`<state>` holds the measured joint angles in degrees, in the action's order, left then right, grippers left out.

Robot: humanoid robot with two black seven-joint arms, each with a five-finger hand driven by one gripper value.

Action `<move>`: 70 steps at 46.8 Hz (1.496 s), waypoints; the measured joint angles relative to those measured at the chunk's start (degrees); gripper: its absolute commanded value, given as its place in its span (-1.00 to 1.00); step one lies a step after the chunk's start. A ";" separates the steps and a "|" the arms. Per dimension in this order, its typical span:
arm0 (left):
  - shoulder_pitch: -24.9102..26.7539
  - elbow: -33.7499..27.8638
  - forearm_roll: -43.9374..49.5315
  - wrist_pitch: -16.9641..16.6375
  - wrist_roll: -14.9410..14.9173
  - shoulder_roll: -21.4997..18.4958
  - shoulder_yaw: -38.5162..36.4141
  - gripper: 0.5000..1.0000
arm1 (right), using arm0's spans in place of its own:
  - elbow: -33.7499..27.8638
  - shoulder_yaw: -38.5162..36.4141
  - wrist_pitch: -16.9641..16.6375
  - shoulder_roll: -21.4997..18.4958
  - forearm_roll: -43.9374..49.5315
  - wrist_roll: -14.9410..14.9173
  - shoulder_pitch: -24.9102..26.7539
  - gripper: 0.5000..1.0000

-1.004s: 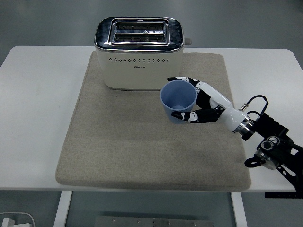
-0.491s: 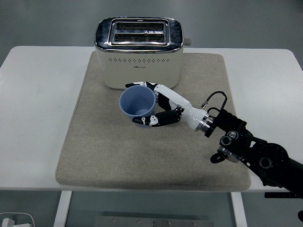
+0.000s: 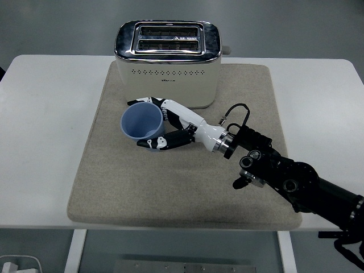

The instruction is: Put the water cup in front of the bread machine

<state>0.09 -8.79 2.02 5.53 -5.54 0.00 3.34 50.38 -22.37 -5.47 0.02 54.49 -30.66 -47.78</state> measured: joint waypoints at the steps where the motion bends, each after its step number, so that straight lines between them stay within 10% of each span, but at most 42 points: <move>1: 0.00 0.00 0.00 0.01 0.00 0.00 0.00 1.00 | -0.51 0.02 -0.02 0.00 -0.01 0.00 -0.19 -0.14; 36: 0.00 0.00 0.00 0.00 0.01 0.00 0.01 1.00 | -5.11 -0.22 0.95 -0.03 -0.78 -0.01 -0.78 0.17; 46: 0.00 0.00 0.00 0.00 0.01 0.00 0.00 1.00 | -5.03 -0.30 2.55 -0.02 -0.83 -0.01 -0.40 0.69; 70: 0.00 0.00 0.01 0.00 0.01 0.00 0.00 1.00 | -2.66 -0.44 2.58 -0.02 -2.36 0.07 1.16 0.70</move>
<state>0.09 -8.79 2.02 5.54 -5.54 0.00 3.34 47.71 -22.80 -2.89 0.00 52.13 -30.59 -46.62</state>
